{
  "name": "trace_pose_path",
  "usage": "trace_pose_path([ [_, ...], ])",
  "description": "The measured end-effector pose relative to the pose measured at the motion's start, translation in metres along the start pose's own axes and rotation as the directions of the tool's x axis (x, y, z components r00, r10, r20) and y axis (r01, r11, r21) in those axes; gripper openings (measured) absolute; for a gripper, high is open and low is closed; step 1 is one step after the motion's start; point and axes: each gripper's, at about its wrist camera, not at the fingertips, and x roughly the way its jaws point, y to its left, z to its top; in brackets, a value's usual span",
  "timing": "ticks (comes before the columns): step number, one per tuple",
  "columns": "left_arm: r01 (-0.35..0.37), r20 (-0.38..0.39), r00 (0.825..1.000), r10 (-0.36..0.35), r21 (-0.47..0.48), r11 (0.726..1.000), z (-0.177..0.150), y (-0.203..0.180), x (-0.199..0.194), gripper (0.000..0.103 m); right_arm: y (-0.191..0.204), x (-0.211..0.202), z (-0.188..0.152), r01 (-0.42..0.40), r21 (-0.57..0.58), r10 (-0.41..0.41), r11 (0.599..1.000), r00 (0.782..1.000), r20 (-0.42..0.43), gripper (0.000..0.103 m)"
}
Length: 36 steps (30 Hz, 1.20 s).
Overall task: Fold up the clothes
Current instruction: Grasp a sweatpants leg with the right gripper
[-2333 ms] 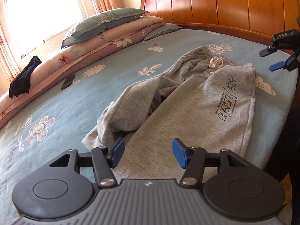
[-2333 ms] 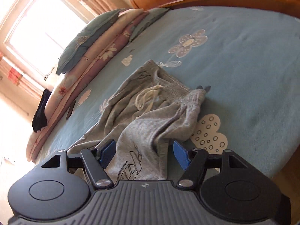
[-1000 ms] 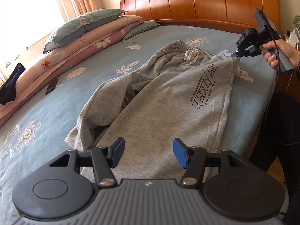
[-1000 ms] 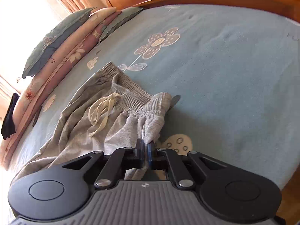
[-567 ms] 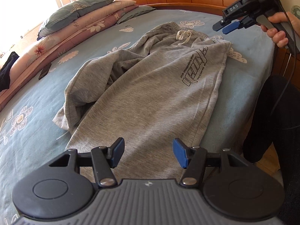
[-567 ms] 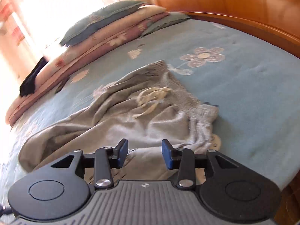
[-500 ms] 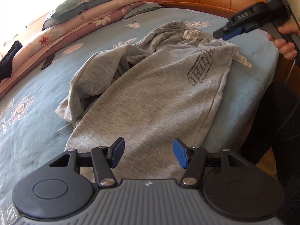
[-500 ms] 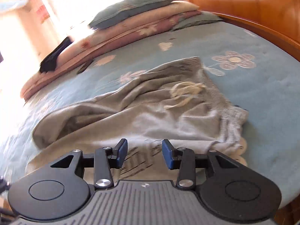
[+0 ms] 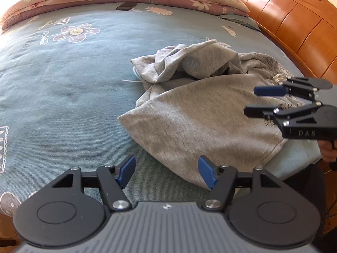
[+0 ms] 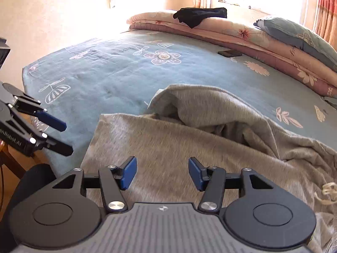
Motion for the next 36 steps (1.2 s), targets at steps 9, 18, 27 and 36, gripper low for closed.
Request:
trace_pose_path([
  [9,0.035,0.053,0.998,-0.037,0.036,0.999,0.008,0.010,0.005,0.071,-0.002,0.084,0.082,0.073,-0.360,-0.110,0.930,0.990,-0.083,0.076],
  [18,-0.011,0.082,0.997,0.003,0.096,0.995,0.018,0.026,0.034,0.073,0.028,0.152,0.085,0.008,-0.725,-0.208,0.688,0.960,-0.187,0.010],
  [27,0.032,0.129,0.991,-0.045,0.102,0.994,0.033,0.027,0.062,0.074,-0.022,0.155,0.147,0.083,-0.534,-0.201,0.841,0.965,-0.167,0.005],
  [36,0.057,0.187,0.979,-0.079,0.119,0.991,0.040,0.024,0.067,0.075,-0.063,0.158,0.228,0.248,-0.436,-0.288,0.865,0.957,-0.026,0.004],
])
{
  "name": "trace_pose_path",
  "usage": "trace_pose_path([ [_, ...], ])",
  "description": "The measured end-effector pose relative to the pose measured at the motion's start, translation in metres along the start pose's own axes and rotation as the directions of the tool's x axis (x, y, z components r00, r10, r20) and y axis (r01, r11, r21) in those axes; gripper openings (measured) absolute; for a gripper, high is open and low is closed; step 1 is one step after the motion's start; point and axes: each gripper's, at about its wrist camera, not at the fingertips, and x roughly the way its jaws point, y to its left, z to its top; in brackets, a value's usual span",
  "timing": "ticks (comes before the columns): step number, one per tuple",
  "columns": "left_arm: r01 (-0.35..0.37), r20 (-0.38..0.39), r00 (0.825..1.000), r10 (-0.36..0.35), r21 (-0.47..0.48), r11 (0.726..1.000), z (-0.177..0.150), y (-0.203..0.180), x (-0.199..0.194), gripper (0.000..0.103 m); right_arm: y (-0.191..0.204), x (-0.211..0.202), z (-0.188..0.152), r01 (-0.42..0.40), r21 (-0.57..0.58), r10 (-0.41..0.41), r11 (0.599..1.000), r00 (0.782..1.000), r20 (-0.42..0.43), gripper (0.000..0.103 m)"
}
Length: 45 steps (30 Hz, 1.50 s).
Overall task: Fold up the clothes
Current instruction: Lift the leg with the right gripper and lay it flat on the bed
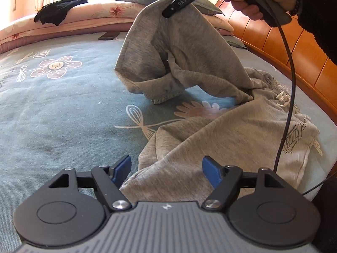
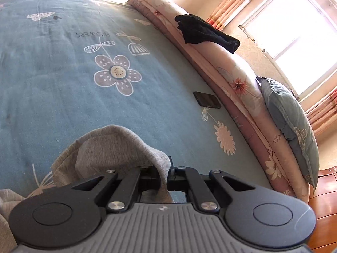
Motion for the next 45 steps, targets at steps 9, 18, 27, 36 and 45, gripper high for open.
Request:
trace_pose_path([
  [9,0.015,0.041,0.999,-0.014,-0.028,1.000,0.001,0.019,-0.004,0.075,-0.022,0.010,0.049,0.042,0.028,-0.045,0.999,0.992,0.116,0.004],
  [18,0.069,0.071,0.995,-0.067,-0.028,0.997,0.031,0.054,-0.001,0.075,-0.040,0.033,0.072,0.035,0.123,-0.056,0.992,0.984,0.166,0.003],
  [27,0.228,0.067,0.973,-0.219,-0.177,0.958,0.114,0.092,0.100,0.075,-0.047,0.020,0.058,-0.004,0.135,-0.022,0.991,0.982,0.186,0.003],
  [36,0.236,0.083,0.972,-0.221,-0.305,0.923,0.133,0.089,0.167,0.014,-0.056,0.002,0.042,-0.041,0.153,0.008,0.987,0.979,0.205,0.004],
  [45,0.161,0.236,0.969,-0.070,-0.391,0.906,0.135,0.133,0.108,0.002,-0.062,0.005,0.028,-0.044,0.188,0.006,0.981,0.980,0.198,0.004],
])
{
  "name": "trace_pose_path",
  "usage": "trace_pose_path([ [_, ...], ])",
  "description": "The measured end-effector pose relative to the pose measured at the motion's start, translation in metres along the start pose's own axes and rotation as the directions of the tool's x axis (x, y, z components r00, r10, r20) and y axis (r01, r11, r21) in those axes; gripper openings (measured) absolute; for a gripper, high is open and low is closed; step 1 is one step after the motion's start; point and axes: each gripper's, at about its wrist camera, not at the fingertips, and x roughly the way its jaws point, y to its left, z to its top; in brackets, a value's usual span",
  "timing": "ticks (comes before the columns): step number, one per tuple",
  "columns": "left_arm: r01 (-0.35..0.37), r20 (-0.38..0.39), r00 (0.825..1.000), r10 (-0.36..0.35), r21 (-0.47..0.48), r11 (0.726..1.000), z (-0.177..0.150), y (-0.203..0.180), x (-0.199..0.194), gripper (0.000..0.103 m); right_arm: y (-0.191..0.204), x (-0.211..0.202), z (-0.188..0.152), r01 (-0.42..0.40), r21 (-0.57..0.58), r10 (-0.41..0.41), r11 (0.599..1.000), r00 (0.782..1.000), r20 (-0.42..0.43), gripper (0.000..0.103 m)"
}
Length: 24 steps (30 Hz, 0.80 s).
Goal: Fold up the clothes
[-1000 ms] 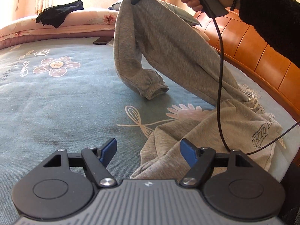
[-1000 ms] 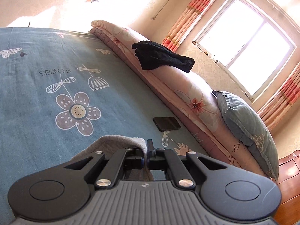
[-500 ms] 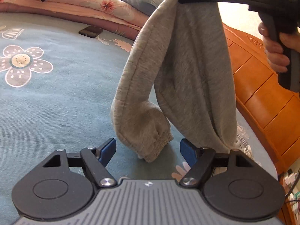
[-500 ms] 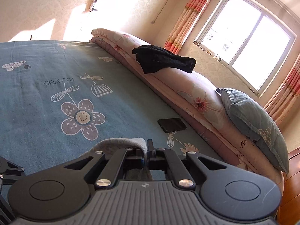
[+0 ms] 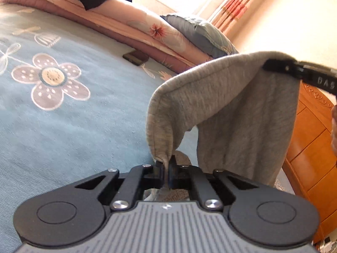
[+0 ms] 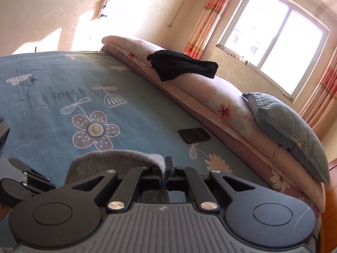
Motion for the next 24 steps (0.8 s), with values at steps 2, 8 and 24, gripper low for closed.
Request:
trace_pose_path([
  [2,-0.019,0.048,0.999,0.019,0.001,1.000,0.014,0.007,-0.023,0.002,-0.001,0.004,-0.003,-0.003,0.009,0.003,1.000,1.000,-0.007,0.004],
  [8,-0.121,0.148,0.982,0.116,0.024,0.992,0.046,0.026,-0.073,0.002,0.007,0.032,-0.005,0.007,0.033,-0.006,0.999,1.000,-0.031,0.011],
  [24,-0.328,0.145,0.932,0.331,-0.047,0.944,0.116,0.068,-0.051,0.002,-0.069,-0.040,-0.108,0.069,0.156,-0.041,0.985,0.983,-0.178,0.057],
])
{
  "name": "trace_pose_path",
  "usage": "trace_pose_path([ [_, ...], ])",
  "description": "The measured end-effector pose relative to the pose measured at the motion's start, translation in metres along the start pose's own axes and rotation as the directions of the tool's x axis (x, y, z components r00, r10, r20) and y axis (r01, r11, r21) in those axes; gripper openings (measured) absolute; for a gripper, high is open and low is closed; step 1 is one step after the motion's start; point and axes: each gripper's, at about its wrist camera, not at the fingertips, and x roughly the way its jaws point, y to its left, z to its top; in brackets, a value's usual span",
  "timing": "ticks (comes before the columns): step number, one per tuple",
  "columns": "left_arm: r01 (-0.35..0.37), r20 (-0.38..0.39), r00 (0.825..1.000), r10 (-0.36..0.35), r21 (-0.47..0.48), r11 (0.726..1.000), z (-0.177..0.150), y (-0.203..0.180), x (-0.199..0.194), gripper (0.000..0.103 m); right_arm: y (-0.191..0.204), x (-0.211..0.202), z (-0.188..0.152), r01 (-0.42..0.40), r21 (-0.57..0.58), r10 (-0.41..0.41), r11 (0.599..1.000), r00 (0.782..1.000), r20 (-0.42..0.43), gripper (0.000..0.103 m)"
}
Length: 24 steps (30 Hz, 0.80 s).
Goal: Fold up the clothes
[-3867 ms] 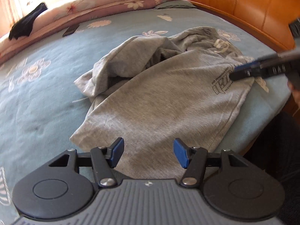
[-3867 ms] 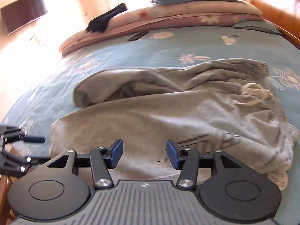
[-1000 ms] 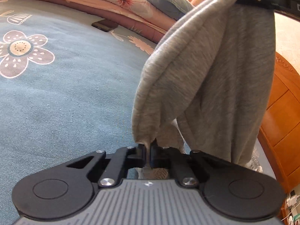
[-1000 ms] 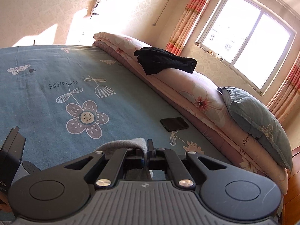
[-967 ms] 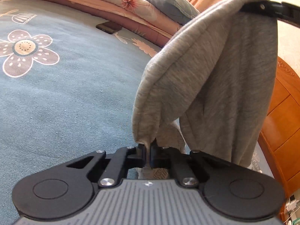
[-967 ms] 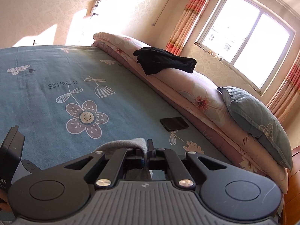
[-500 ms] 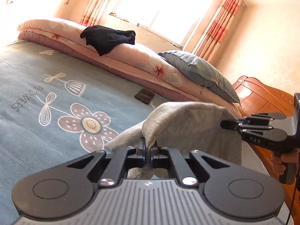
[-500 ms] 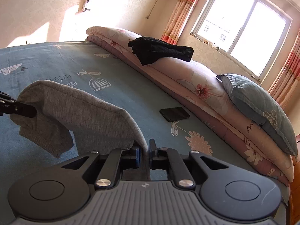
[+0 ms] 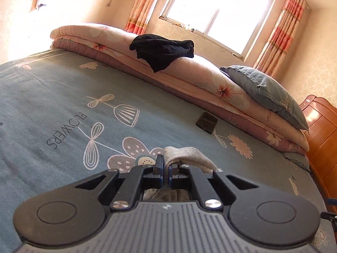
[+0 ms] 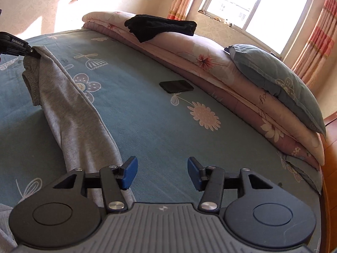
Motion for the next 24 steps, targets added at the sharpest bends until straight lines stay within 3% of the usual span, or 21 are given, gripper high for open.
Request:
trace_pose_path([
  [4,-0.057,-0.002,0.998,0.057,0.008,0.998,0.027,-0.009,0.013,0.002,-0.056,-0.025,-0.058,0.104,0.089,-0.099,0.991,0.993,-0.064,0.058],
  [6,-0.073,-0.010,0.997,0.073,0.004,0.997,0.036,-0.012,0.019,0.002,-0.079,-0.029,-0.082,0.117,0.125,-0.104,0.985,0.989,-0.108,0.060],
  [10,-0.099,-0.036,0.994,0.100,0.034,0.995,0.035,-0.019,0.026,0.002,-0.100,-0.005,-0.116,0.044,0.145,-0.021,0.988,0.987,-0.156,0.063],
  [13,-0.115,-0.068,0.991,0.118,0.052,0.992,0.027,-0.016,0.026,0.002,-0.091,0.026,-0.119,-0.054,0.091,0.069,0.994,0.984,-0.165,0.066],
  [16,-0.147,-0.099,0.983,0.155,0.083,0.986,0.017,-0.009,0.023,0.002,-0.070,0.062,-0.116,-0.167,-0.019,0.159,0.986,0.966,-0.204,0.069],
  [21,-0.159,-0.139,0.975,0.175,0.114,0.981,0.009,0.005,0.019,0.003,-0.037,0.106,-0.115,-0.241,-0.224,0.170,0.944,0.941,-0.294,0.070],
  [24,-0.152,-0.158,0.973,0.171,0.126,0.980,0.006,0.008,0.020,0.003,-0.033,0.125,-0.117,-0.289,-0.223,0.201,0.931,0.915,-0.349,0.066],
])
